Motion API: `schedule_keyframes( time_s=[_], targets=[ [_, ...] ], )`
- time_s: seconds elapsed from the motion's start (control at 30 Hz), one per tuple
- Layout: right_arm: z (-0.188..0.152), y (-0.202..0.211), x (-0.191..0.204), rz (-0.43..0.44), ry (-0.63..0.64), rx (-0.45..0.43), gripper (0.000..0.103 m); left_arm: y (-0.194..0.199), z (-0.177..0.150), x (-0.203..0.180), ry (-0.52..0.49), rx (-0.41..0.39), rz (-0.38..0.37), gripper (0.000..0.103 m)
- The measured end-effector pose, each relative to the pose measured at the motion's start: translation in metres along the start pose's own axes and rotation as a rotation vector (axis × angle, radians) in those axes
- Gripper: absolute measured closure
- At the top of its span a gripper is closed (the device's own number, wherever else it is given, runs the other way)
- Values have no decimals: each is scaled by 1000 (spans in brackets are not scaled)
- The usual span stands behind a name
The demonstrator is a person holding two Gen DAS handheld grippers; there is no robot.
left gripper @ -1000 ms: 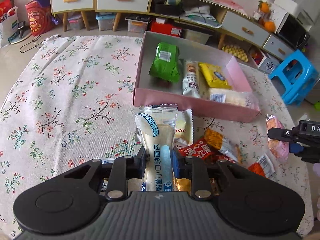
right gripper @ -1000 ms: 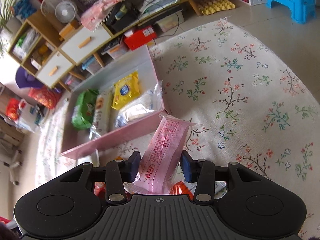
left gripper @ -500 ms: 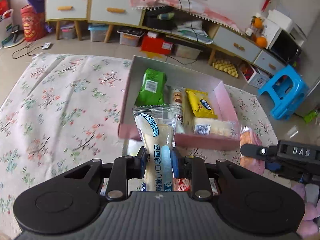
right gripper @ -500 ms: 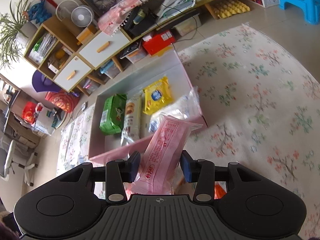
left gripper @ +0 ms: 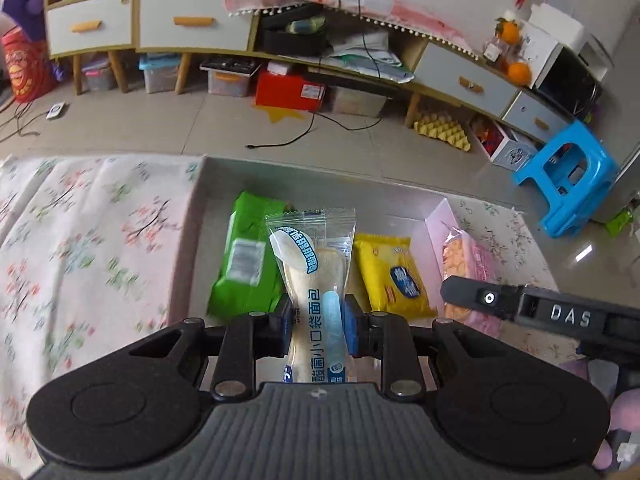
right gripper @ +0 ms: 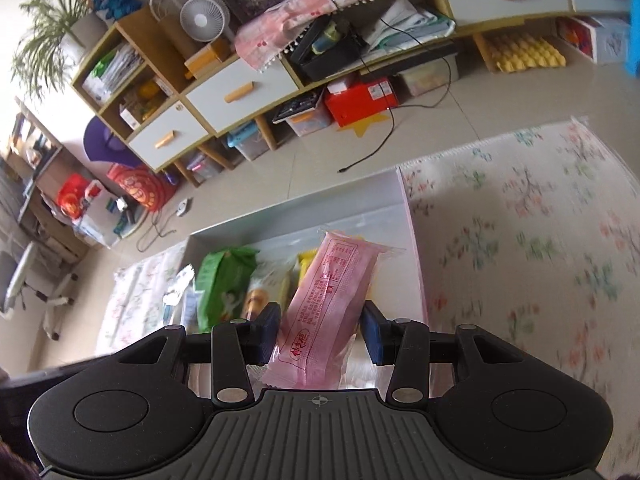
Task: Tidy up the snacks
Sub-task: 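Lower the white bread bag with the left gripper while the right gripper lowers the pink packet into the box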
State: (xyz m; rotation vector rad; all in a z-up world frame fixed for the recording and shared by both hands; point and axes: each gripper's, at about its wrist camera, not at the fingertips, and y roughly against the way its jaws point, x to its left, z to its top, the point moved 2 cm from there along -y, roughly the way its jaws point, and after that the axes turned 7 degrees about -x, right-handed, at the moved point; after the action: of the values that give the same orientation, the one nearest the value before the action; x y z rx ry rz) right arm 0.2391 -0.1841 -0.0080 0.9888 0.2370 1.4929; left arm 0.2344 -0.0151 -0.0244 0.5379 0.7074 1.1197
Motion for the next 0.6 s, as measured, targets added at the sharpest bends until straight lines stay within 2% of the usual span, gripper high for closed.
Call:
schedule_keyframes(
  time_s=[0.17, 0.6],
  targets=[
    [-3, -19, -8, -34, 54, 18, 61, -19, 7, -5, -73, 7, 71, 80],
    [1, -35, -14, -9, 61, 0, 63, -35, 20, -4, -76, 6, 118, 80]
  ],
)
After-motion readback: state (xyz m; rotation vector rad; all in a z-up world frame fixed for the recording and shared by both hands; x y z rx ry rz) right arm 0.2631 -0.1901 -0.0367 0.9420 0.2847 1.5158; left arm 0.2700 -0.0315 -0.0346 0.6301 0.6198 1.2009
